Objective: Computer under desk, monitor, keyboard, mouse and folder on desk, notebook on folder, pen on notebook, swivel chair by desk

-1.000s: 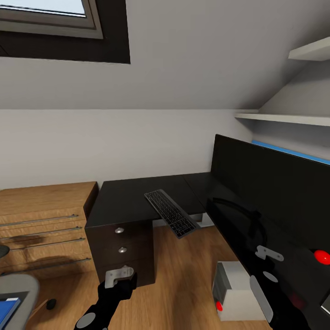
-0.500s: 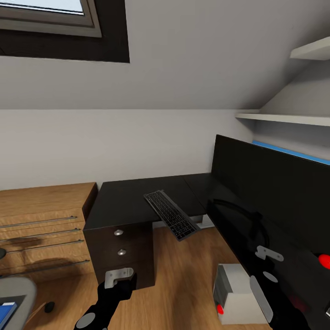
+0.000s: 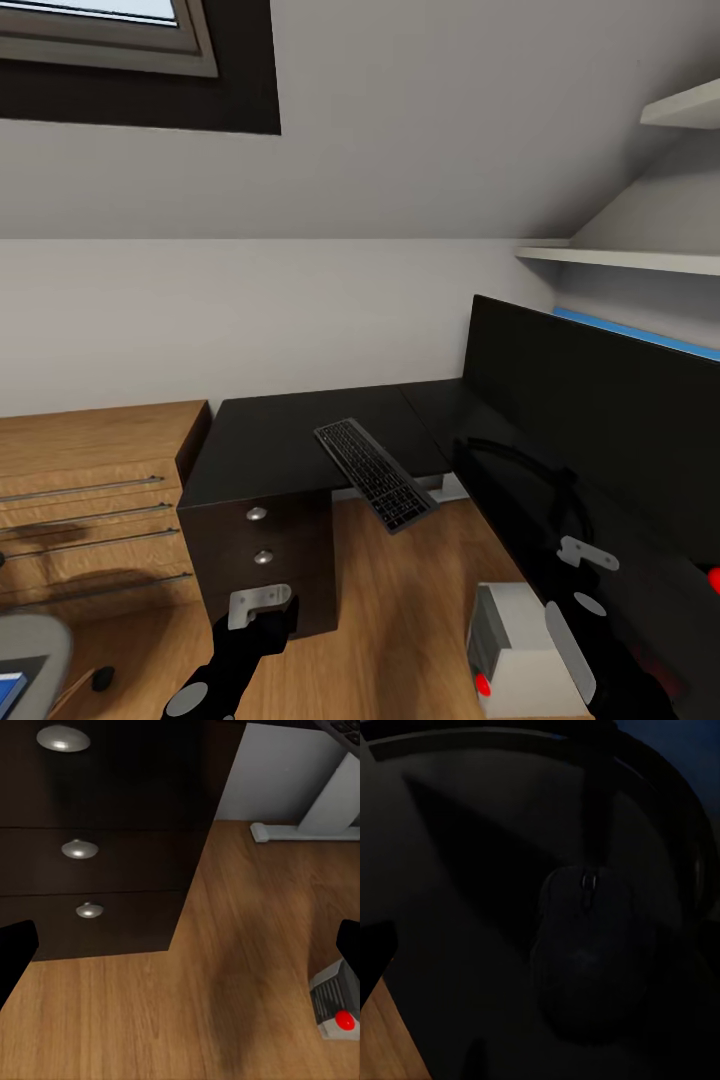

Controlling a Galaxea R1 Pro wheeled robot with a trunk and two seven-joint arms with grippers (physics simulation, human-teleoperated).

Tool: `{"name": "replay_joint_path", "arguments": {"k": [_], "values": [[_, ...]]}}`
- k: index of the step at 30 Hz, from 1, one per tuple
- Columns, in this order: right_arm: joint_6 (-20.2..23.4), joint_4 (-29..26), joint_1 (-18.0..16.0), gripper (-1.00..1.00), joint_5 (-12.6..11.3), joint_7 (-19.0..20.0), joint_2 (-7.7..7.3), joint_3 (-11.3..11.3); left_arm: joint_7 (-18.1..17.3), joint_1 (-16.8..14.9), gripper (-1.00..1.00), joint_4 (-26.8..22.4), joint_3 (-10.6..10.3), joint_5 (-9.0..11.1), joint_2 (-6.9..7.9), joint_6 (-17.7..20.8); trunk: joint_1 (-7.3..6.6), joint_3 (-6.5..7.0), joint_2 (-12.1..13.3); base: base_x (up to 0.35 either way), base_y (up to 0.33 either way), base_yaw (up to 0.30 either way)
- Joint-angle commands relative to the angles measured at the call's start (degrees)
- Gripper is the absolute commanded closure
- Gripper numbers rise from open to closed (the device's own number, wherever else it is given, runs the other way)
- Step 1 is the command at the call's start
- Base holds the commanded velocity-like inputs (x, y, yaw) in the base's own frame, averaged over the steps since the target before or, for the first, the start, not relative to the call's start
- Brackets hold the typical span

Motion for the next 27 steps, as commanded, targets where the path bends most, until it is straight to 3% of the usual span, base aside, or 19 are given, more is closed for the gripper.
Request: {"name": "replay_joint_path", "arguments": {"k": [1,9,18,24,27], "values": [[0.3,-0.1,0.0,-1.00,-0.3,-0.3,-0.02,0.1,0.5,0.0,-1.00,-0.1,-0.1,0.6,0.01,0.2,0.01,-0.05,0.0,0.020,0.000,0.000],[0.3,-0.1,0.0,-1.00,-0.3,-0.3,-0.02,-0.2,0.5,0.0,-1.00,-0.1,-0.1,0.6,-0.04,0.2,0.01,-0.05,0.0,0.006,0.000,0.000],[0.3,-0.2,0.0,-1.00,-0.8,-0.2,0.03,-3.6,0.5,0.0,-1.00,-0.1,-0.2,0.6,-0.04,0.2,0.01,-0.05,0.0,0.000,0.000,0.000],[0.4,-0.2,0.0,-1.00,-3.1,-0.3,0.04,-4.5,0.5,0.0,-1.00,-0.1,-0.2,0.6,-0.04,0.2,0.01,-0.05,0.0,0.000,0.000,0.000],[0.4,-0.2,0.0,-1.00,-5.3,-0.3,-0.01,-4.5,0.5,0.0,-1.00,-0.1,-0.2,0.6,-0.04,0.2,0.01,-0.05,0.0,0.000,0.000,0.000]]}}
